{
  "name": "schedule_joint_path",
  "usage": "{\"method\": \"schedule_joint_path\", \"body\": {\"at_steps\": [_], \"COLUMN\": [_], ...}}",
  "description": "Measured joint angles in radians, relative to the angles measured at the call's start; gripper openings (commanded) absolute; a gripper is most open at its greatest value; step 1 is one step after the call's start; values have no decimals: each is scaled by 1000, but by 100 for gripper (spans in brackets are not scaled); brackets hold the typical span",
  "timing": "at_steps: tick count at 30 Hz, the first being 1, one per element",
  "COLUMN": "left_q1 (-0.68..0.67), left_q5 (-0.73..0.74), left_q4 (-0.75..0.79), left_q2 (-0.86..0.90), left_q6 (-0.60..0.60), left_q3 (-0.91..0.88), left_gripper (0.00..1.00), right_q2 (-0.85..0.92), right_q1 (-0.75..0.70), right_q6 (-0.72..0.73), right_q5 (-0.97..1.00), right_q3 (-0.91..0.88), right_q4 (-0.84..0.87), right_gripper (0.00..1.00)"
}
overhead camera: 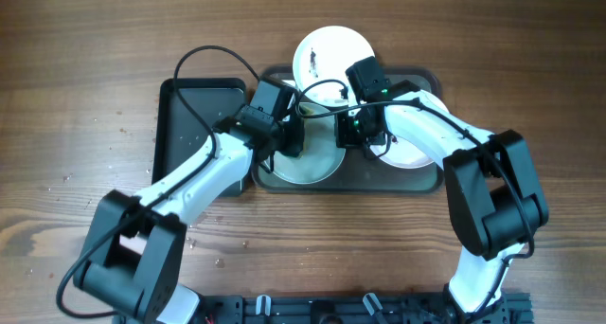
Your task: Clean dirty plates on tray and stack at the side
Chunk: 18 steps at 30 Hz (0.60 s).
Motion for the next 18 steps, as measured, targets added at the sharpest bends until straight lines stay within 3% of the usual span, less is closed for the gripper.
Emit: {"method": "schedule_joint_path", "body": {"at_steps": [11, 18], "left_q1": [134, 161], "left_q5": [271, 363], "left_q4": [0, 34], "left_q2": [93, 154], "left_q6": [122, 158], "left_q3": [0, 0], "left_gripper": [4, 4], "right_q2": [0, 0], "right_q1": [1, 1], "right_q6": [0, 0], "right_q5": [-3, -3], "right_q3": [0, 0], "right_q4": [0, 0], "right_gripper": [4, 4]}}
